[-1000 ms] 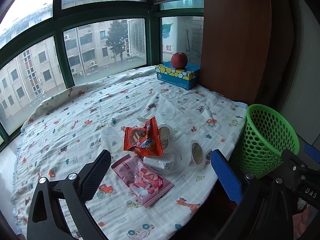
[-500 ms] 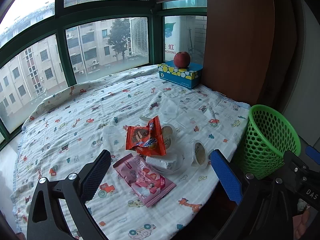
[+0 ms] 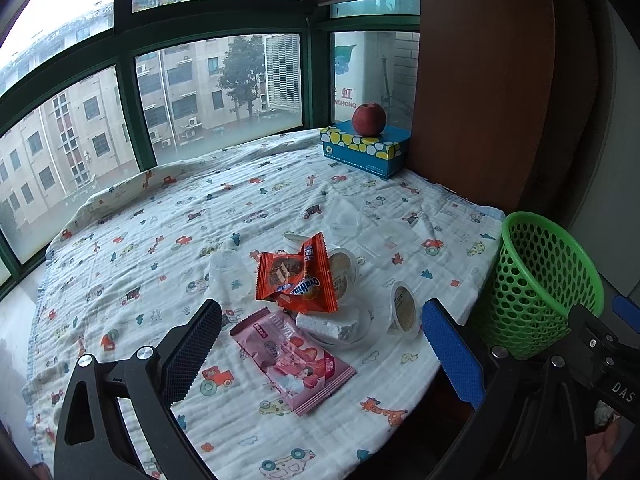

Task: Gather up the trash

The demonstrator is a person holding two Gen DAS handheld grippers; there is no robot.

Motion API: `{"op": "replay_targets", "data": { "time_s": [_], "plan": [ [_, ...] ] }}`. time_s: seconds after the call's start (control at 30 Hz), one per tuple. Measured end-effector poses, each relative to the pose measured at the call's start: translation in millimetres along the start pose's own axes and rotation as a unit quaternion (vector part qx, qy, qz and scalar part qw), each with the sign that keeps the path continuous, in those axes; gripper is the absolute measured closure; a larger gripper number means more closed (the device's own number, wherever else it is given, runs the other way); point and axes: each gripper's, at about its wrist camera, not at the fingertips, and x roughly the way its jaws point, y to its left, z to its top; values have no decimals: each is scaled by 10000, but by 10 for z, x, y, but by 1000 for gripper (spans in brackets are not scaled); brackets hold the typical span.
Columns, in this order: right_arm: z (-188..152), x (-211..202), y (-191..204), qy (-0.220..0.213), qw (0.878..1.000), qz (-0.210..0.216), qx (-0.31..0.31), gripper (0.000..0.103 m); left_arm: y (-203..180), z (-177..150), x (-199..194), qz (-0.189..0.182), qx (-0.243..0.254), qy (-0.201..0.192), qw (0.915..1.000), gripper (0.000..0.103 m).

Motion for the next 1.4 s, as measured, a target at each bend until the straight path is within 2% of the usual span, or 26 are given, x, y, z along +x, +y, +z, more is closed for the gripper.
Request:
{"op": "replay_targets", "data": {
  "time_s": [1.0,1.27,1.4],
  "plan": [
    [60,196,225,62,9993,225,-284,5,289,121,127,266,-212,60,9994,6],
    [64,317,432,135,9968,589,-519,5,570,216,164,529,-379,32,9979,6],
    [62,426,543,244,9924,1038,-609,5,727,244,178,638,-467,16,9969,6]
  ]
}}
